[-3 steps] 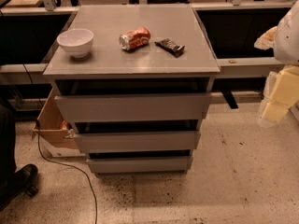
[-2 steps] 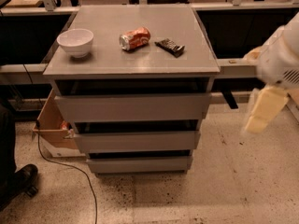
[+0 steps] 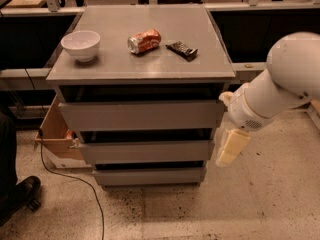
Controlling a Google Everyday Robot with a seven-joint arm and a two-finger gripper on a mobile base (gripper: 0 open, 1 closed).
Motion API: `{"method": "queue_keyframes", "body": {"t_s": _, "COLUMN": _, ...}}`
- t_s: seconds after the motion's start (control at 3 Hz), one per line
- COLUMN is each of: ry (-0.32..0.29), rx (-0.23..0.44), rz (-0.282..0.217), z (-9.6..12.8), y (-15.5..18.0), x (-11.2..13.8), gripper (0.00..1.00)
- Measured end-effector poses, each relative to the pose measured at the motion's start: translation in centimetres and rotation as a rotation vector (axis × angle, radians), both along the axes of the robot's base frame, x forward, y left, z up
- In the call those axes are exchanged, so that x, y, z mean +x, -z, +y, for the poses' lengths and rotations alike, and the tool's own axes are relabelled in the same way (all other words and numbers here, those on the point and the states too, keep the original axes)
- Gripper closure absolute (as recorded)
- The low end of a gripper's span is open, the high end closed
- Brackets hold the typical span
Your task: Open top drawer
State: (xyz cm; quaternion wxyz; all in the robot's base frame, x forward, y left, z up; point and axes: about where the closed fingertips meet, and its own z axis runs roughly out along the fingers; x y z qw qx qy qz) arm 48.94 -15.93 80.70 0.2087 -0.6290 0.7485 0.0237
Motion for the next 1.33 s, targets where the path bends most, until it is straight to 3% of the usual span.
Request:
{"method": "queue_keyframes", "body": {"t_s": 0.33, "ry": -0.031, "rx": 0.041, "rz": -0.031, "z": 2.0, "y": 3.2, "x": 1.8, "gripper": 0.0}}
{"method": "queue_keyframes", "body": {"t_s": 1.0, "ry": -0.083, "rx": 0.139, "rz": -0.088, "z": 7.6, "y": 8.0, "x": 7.7, "gripper": 0.0}}
{"method": "queue_keyframes", "body": {"t_s": 1.33, "ry": -0.083, "rx": 0.141, "rz": -0.087, "z": 7.6, "y": 8.2, "x": 7.8, "gripper": 0.0}}
